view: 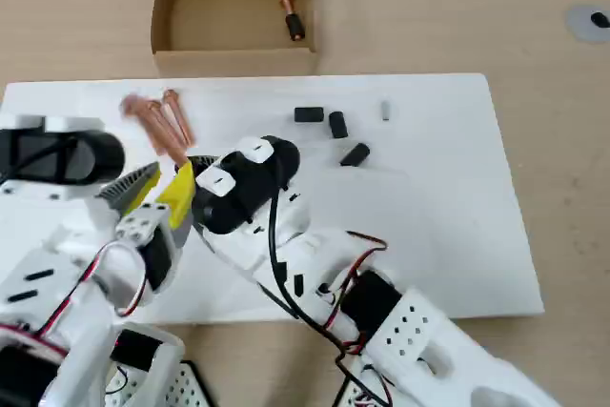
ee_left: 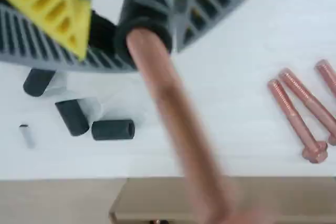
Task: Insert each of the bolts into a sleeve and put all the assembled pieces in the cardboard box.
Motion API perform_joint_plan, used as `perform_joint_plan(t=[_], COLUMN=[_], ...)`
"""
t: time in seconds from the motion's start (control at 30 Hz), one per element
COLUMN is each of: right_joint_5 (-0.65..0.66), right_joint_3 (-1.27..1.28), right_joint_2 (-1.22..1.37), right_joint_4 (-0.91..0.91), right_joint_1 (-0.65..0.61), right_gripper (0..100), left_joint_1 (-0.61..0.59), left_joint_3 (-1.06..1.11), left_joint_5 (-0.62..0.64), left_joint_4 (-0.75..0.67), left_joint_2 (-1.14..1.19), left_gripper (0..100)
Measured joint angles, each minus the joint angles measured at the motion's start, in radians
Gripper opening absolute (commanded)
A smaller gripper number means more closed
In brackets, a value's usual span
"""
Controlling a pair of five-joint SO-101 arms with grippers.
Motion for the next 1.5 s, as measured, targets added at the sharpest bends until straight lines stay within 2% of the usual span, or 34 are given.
perform_joint_plan(t=[0.2,0.53,0.63,0.77,0.93,1.1,1.3,1.5], right_joint_5=[0.0,0.0,0.0,0.0,0.0,0.0,0.0,0.0], right_joint_3=[0.0,0.0,0.0,0.0,-0.002,-0.002,-0.002,-0.002], right_joint_2=[0.0,0.0,0.0,0.0,0.0,0.0,0.0,0.0], right_joint_4=[0.0,0.0,0.0,0.0,0.0,0.003,0.006,0.006], right_joint_1=[0.0,0.0,0.015,0.112,0.259,0.288,0.288,0.288], right_gripper=[0.9,0.9,0.9,0.9,0.9,0.9,0.9,0.9], left_joint_1=[0.0,-0.011,-0.104,-0.261,-0.399,-0.448,-0.462,-0.462], left_joint_3=[-0.054,-0.11,-0.107,-0.02,-0.005,-0.074,-0.325,-0.678], left_joint_5=[0.0,0.0,0.0,0.0,0.043,0.08,0.081,0.086], left_joint_4=[0.066,0.072,0.049,0.025,0.015,-0.018,-0.02,0.086], left_joint_2=[0.0,0.0,0.0,0.055,0.302,0.661,1.14,1.573], left_gripper=[15,12,14,14,14,14,14,14])
